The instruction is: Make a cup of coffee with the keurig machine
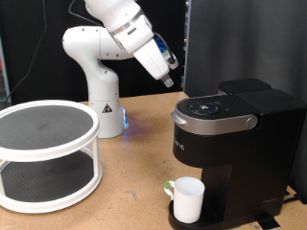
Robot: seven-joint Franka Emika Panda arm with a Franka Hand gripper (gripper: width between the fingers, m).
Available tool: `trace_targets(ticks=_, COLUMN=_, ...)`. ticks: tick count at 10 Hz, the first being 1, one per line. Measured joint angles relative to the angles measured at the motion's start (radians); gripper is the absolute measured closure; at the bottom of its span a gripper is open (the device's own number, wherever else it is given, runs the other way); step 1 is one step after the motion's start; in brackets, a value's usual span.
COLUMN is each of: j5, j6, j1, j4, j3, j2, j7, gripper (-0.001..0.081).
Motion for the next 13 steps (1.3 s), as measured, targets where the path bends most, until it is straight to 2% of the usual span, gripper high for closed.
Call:
trace_targets(ticks=2, j5=-0.127, j6=-0.006, j1=0.000, j4=0.032, j3=0.039, j2=-0.001, j7=-0.002, gripper=0.0001)
trace_targets(ticks=7, j5=-0.319, j6=-0.024, j1=0.000, j4=0.199, j3=0.145, j2=0.004, j7=0.079, gripper=0.0001)
trace_targets(ticks=9, j5=-0.426, j6=-0.070, j1=-0.001, j4=0.286, j3=0.182, j2=0.050, j7=0.098, gripper=0.0001)
trace_targets(ticks=10, j5=-0.452, j6=-0.108, j1=-0.008, j4=0.335, j3=0.187, j2=0.102, j7=0.110, gripper=0.0001)
trace_targets(ticks=13, j5=-0.452, j6=-0.041, j1=-0.006, j4=0.317, j3=0.196, j2=0.098, j7=0.081, gripper=0.0001)
